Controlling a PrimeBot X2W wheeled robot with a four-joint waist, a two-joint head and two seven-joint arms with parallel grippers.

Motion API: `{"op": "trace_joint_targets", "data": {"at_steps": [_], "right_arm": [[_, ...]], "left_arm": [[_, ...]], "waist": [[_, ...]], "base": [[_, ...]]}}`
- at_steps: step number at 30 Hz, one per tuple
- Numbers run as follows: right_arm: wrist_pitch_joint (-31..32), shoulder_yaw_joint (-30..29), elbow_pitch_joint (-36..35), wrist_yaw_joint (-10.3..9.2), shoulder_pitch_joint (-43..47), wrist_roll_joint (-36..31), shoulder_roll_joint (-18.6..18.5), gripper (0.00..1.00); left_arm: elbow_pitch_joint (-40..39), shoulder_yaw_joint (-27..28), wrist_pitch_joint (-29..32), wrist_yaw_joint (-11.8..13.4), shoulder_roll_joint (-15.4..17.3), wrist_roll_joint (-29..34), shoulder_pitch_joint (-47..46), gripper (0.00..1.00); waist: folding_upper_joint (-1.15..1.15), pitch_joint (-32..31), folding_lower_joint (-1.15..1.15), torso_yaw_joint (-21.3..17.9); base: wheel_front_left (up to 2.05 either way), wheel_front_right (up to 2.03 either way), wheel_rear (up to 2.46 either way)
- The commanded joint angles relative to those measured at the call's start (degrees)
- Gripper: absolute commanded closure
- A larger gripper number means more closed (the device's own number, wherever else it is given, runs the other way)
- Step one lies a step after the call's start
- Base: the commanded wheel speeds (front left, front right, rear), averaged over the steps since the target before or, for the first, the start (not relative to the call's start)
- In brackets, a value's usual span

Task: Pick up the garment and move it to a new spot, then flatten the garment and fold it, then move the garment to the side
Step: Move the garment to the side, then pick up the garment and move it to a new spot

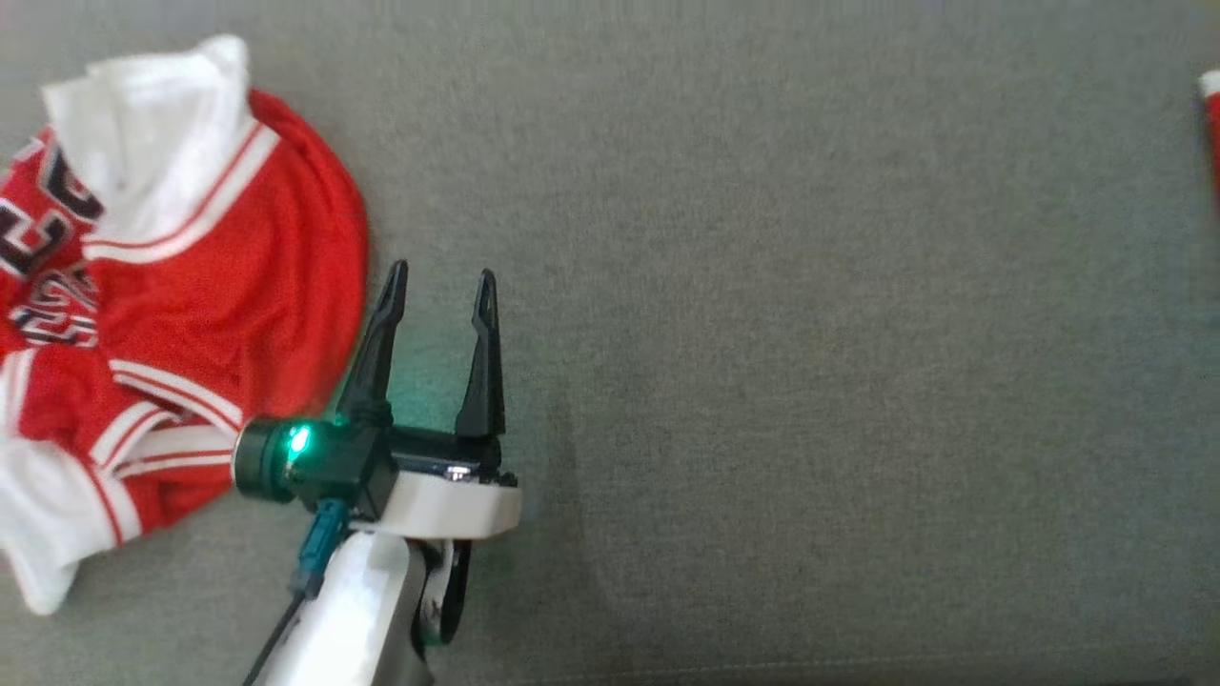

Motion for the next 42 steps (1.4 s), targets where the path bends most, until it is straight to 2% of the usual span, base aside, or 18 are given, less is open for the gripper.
{"op": "trace_joint_targets", "data": {"at_steps": [1, 5, 11, 14, 15, 20, 25, 34, 39, 42], "right_arm": [[-1.17, 1.15, -2.32, 0.37, 3.51, -0.98, 2.77, 0.0], [-1.71, 3.24, -7.96, 0.37, 10.72, -1.47, 12.32, 0.0], [-1.78, 1.97, -21.82, 0.37, 24.45, -4.4, 23.46, 0.0], [-1.78, 0.15, -27.69, 0.37, 30.46, -9.0, 28.31, 0.0], [-1.78, 0.15, -27.69, 0.37, 30.46, -9.0, 28.31, 0.0], [-1.79, -3.39, -36.01, 0.37, 38.56, -17.34, 33.92, 0.0], [-1.79, -5.01, -38.19, 0.37, 42.66, -19.63, 36.43, 0.0], [-1.79, -6.08, -38.37, 0.37, 44.18, -20.03, 37.31, 0.0], [-1.79, -6.23, -38.12, 0.37, 44.77, -19.92, 37.32, 0.0], [-1.8, -6.59, -38.06, 0.37, 45.13, -19.78, 37.38, 0.0]], "left_arm": [[-1.12, 2.07, -0.37, 0.64, 0.13, -0.29, 1.81, 0.0], [-0.4, 3.46, -0.37, 1.21, 0.13, -0.31, 5.64, 0.0], [0.58, 6.37, -0.37, 1.94, 0.13, 0.52, 12.2, 0.0], [0.61, 7.95, -0.37, 2.07, 0.13, 1.36, 14.91, 0.0], [0.61, 7.95, -0.37, 2.07, 0.13, 1.36, 14.91, 0.0], [0.86, 9.89, -0.37, 1.69, 0.13, 0.82, 18.43, 0.0], [1.64, 11.39, -0.37, 1.51, 0.13, 1.41, 19.9, 0.0], [2.78, 12.29, -0.37, 0.93, 0.12, 1.82, 20.17, 0.0], [3.56, 12.8, -0.37, 0.74, 0.12, 2.16, 19.71, 0.0], [3.74, 13.34, -0.37, 0.6, 0.12, 2.69, 19.7, 0.0]], "waist": [[0.0, -6.55, 0.0, 0.67], [0.0, -14.11, 0.0, 1.01], [0.0, -23.45, 0.0, 0.72], [0.0, -25.93, 0.0, 0.07], [0.0, -25.93, 0.0, 0.07], [0.0, -28.54, 0.0, -0.95], [0.0, -29.25, 0.0, -1.37], [0.0, -29.27, 0.0, -0.4], [0.0, -29.17, 0.0, 3.51], [0.0, -28.85, 0.0, 7.79]], "base": [[0.0, 0.0, 0.0], [0.0, 0.0, 0.0], [0.0, 0.0, 0.0], [0.0, 0.0, 0.0], [0.0, 0.0, 0.0], [0.0, 0.0, 0.0], [0.0, 0.0, 0.0], [0.0, 0.0, 0.0], [0.0, 0.0, 0.0], [0.0, 0.0, 0.0]]}}
